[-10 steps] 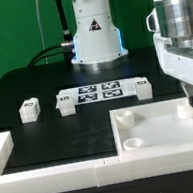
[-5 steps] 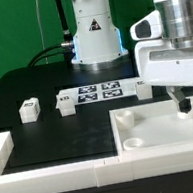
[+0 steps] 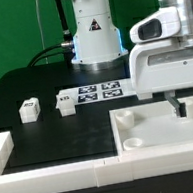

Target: Assemble one leg

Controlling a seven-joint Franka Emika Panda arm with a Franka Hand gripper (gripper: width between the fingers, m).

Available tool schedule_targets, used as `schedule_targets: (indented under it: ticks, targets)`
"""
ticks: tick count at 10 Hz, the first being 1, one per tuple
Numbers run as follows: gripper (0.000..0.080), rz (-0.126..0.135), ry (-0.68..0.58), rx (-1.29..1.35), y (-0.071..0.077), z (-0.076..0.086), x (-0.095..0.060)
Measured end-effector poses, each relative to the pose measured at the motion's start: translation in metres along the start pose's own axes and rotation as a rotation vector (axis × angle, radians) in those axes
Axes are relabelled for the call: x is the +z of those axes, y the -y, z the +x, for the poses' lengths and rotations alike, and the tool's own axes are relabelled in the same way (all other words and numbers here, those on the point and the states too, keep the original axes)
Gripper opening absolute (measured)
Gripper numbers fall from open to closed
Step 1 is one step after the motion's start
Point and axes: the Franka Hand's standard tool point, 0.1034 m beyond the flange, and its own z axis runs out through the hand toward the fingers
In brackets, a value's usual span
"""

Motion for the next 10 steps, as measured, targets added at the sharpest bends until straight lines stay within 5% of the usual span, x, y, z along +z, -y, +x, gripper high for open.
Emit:
schedule_targets:
  ticks: [1, 4, 8, 10]
  targets:
    - [0.0649, 0.000, 0.000, -0.036, -0.0006, 0.0001, 0.0003]
    - [0.0263, -0.001, 0.000, -0.035, -0.0012, 0.0002, 0.0003]
    - [0.0266, 0.001, -0.003, 0.029, -0.0019, 0.0008, 0.0006]
    - [0.0266, 0.011, -0.003, 0.290, -0.0026, 0.0015, 0.0007]
